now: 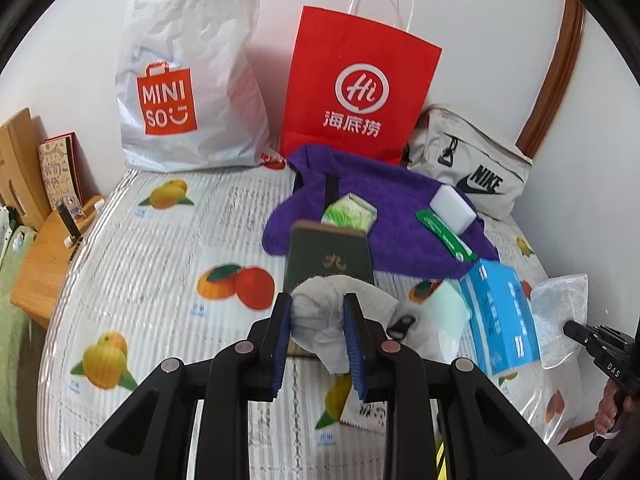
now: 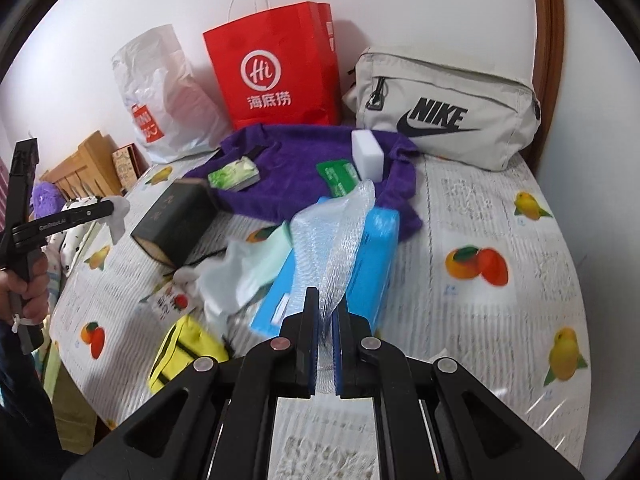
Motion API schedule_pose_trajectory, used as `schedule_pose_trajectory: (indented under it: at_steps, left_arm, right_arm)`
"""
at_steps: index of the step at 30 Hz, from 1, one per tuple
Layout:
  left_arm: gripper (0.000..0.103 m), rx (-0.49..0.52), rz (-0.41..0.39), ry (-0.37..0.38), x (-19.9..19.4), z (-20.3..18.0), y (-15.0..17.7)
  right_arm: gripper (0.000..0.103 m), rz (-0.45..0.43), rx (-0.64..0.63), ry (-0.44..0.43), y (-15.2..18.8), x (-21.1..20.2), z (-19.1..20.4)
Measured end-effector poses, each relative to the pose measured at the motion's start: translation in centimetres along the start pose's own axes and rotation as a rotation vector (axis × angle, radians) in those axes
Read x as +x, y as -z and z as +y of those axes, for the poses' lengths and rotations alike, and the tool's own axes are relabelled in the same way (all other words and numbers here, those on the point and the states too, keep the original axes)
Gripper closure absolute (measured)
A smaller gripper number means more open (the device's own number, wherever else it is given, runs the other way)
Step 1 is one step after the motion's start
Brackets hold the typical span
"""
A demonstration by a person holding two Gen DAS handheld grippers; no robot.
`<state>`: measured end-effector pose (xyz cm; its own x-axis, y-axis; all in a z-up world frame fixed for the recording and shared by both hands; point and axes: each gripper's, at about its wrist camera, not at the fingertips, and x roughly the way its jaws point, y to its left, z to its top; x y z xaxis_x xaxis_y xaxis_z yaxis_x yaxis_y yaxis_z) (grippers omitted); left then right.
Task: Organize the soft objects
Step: 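Carry the white cloth with the left tool while the right tool carries the mesh bag to the towel, then open the left tool over the towel while the right tool releases the mesh bag beside the sponge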
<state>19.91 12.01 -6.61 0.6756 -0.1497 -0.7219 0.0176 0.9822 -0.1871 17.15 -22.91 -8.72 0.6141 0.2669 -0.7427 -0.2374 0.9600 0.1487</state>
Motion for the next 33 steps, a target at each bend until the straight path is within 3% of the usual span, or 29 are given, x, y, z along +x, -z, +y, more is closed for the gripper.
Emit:
schedule_pose_trajectory:
  at_steps: [19,33]
  left_arm:
    - [0.078,0.005,-0.002,-0.004,5.7,-0.7,-8.1]
    - [0.078,0.020,0.066,0.032,13.4,-2.4,-12.5]
  right_arm:
    - [0.097,-0.029,-0.040,-0.025,-9.9,6.8,0.1]
    - [0.097,0.076,-0.056,-0.081,-14.2,15.5,0.8]
